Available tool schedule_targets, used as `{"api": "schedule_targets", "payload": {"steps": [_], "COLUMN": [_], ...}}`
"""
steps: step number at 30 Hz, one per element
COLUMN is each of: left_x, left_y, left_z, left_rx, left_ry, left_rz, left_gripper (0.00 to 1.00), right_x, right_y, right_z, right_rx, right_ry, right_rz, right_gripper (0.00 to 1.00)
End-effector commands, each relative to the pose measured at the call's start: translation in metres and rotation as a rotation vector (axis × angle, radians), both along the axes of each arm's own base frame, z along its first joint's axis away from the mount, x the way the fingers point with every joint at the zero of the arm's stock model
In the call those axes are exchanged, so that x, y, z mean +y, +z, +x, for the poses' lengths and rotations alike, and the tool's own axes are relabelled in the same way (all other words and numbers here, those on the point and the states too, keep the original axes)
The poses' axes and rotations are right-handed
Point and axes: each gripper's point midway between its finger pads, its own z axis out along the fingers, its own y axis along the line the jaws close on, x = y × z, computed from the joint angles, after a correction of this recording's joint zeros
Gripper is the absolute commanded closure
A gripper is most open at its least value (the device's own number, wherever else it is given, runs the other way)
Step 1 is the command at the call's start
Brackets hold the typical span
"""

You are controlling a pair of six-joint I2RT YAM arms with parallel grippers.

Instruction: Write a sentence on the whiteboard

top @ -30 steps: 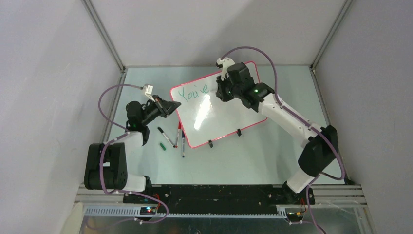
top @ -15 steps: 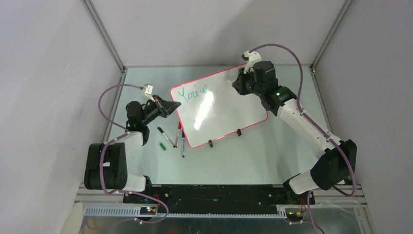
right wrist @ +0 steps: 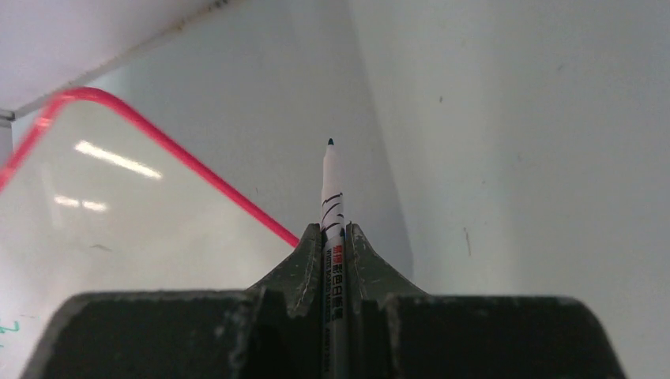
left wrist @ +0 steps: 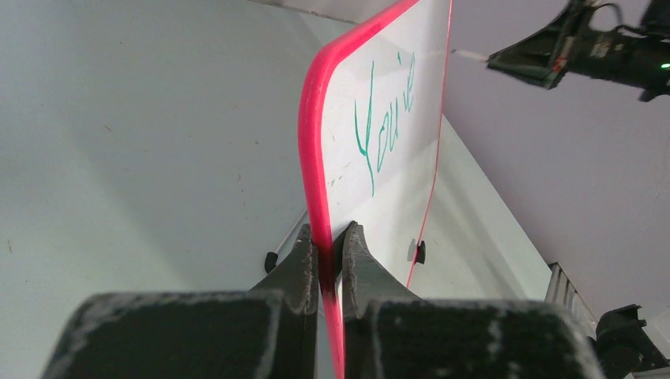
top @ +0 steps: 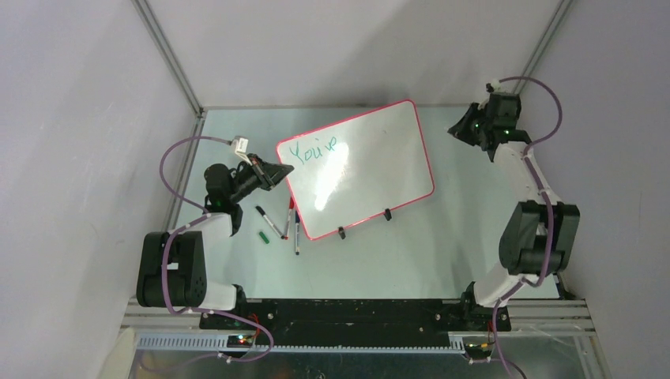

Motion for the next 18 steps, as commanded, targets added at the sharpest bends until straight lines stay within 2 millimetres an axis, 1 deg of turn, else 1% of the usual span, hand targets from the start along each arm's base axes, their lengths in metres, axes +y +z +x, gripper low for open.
{"api": "schedule_targets", "payload": {"steps": [1, 2, 3, 4, 5, 9, 13, 14, 15, 16, 18], "left_x": [0.018, 0.018, 0.018, 0.018, 0.018, 0.019, 0.019, 0.020, 0.020, 0.020, 0.020], "left_y": [-0.057, -0.057, -0.057, -0.057, -0.057, -0.057, -0.056, -0.057, -0.058, -0.059, -0.059], "left_z": [0.005, 0.005, 0.005, 0.005, 0.005, 0.006, 0.008, 0.008, 0.009, 0.009, 0.009], "left_rx": [0.089, 0.090, 0.089, 0.088, 0.088, 0.089, 0.091, 0.098, 0.102, 0.104, 0.106], "left_ry": [0.107, 0.106, 0.105, 0.105, 0.105, 0.109, 0.114, 0.117, 0.118, 0.116, 0.111], "left_rz": [0.164, 0.164, 0.164, 0.164, 0.165, 0.163, 0.164, 0.168, 0.169, 0.172, 0.170], "left_gripper": [0.94, 0.92, 0.91, 0.91, 0.90, 0.87, 0.84, 0.83, 0.82, 0.82, 0.80], "right_x": [0.018, 0.019, 0.019, 0.022, 0.023, 0.035, 0.048, 0.052, 0.056, 0.059, 0.066], "right_y": [-0.032, -0.035, -0.045, -0.048, -0.057, -0.077, -0.087, -0.083, -0.087, -0.083, -0.092], "right_z": [0.007, 0.007, 0.011, 0.009, 0.012, 0.009, -0.005, -0.009, -0.016, -0.020, -0.038], "right_rx": [0.103, 0.117, 0.141, 0.163, 0.189, 0.271, 0.315, 0.305, 0.314, 0.303, 0.325], "right_ry": [0.077, 0.096, 0.110, 0.141, 0.155, 0.235, 0.307, 0.331, 0.348, 0.358, 0.361], "right_rz": [0.138, 0.170, 0.191, 0.227, 0.244, 0.318, 0.410, 0.425, 0.444, 0.448, 0.474], "right_gripper": [1.00, 1.00, 1.00, 1.00, 1.00, 1.00, 1.00, 1.00, 1.00, 1.00, 1.00]}}
